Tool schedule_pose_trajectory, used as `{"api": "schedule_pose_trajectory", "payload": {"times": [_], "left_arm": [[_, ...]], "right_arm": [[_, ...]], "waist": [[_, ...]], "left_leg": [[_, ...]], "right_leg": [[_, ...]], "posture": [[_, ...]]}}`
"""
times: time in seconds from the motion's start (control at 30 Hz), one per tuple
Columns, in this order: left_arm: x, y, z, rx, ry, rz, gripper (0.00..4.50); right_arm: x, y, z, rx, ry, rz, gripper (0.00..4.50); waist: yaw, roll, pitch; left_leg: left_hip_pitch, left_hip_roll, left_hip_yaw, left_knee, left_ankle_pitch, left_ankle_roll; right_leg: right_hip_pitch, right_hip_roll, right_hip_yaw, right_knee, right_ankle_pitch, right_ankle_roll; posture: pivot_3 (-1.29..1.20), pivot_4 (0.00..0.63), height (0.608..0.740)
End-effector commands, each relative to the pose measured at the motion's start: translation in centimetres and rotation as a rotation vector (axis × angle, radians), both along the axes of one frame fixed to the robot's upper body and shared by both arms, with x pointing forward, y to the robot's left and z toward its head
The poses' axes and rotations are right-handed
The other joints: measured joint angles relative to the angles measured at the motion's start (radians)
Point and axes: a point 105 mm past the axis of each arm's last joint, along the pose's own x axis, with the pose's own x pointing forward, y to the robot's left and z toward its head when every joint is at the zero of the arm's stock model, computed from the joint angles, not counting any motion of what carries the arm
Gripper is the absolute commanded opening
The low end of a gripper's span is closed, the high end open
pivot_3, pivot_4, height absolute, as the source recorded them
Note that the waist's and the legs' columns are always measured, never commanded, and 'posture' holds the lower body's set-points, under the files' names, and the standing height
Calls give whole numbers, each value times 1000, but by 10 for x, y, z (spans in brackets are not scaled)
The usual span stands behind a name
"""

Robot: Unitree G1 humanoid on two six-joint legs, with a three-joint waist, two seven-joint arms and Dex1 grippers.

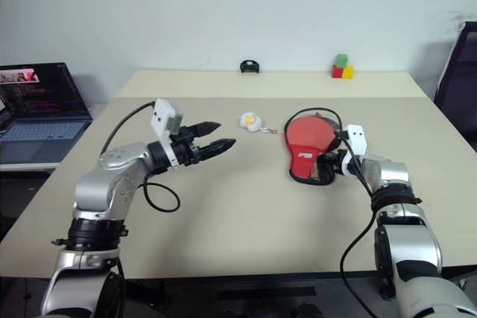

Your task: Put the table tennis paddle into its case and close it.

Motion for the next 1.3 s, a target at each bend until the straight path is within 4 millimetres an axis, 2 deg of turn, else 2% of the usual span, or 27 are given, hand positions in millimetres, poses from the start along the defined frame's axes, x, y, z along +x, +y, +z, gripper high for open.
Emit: {"api": "schedule_pose_trajectory", "payload": {"times": [0.03, 0.13, 0.23, 0.3, 0.5, 0.73, 1.0, 1.3], "left_arm": [[-12, 0, 6, 26, -28, -44, 3737], [-28, 3, -10, 86, 26, -101, 3737], [-41, 7, -20, 125, 75, -147, 3737], [-49, 9, -26, 148, 104, -172, 3737], [-63, 6, -37, 174, 156, -221, 3737], [-72, 3, -43, 181, 179, -250, 3737], [-75, -2, -45, 178, 191, -269, 3737], [-75, -3, -46, 182, 193, -276, 3737]], "right_arm": [[-8, 24, -5, 22, 21, 93, 20], [-25, 59, -9, 58, 44, 226, 20], [-43, 83, -12, 86, 68, 317, 20], [-57, 96, -14, 95, 78, 376, 20], [-81, 116, -15, 108, 98, 463, 20], [-104, 127, -14, 147, 130, 500, 20], [-129, 125, -15, 168, 171, 501, 20], [-147, 128, -19, 213, 213, 457, 20]], "waist": [[0, 0, 0], [-11, 1, 0], [-16, 1, 0], [-17, 1, 0], [-15, 1, 0], [-13, 1, 0], [-6, 1, 0], [-3, 1, 0]], "left_leg": [[0, 0, 0, 0, 0, 0], [0, 1, 1, -1, 0, -1], [0, 3, 1, -2, -1, -1], [0, 5, 1, -2, -1, -1], [2, 6, 2, -2, -1, -1], [2, 6, 2, -2, -1, -1], [1, 6, 2, -3, -1, -1], [1, 6, 2, -3, -1, -1]], "right_leg": [[0, 0, 0, 0, 0, 0], [0, 1, 1, -1, 0, 0], [-1, 2, 1, -1, 0, 0], [-1, 3, 1, -1, 0, 0], [-1, 4, 0, 0, 1, -1], [-1, 4, 0, -1, 1, -1], [-1, 4, 0, -1, 1, -2], [-1, 4, 0, -1, 1, -1]], "posture": [[0, 150, 740], [0, 150, 740], [0, 150, 740], [0, 150, 740], [0, 150, 740], [0, 150, 740], [0, 150, 740], [0, 150, 740]]}}
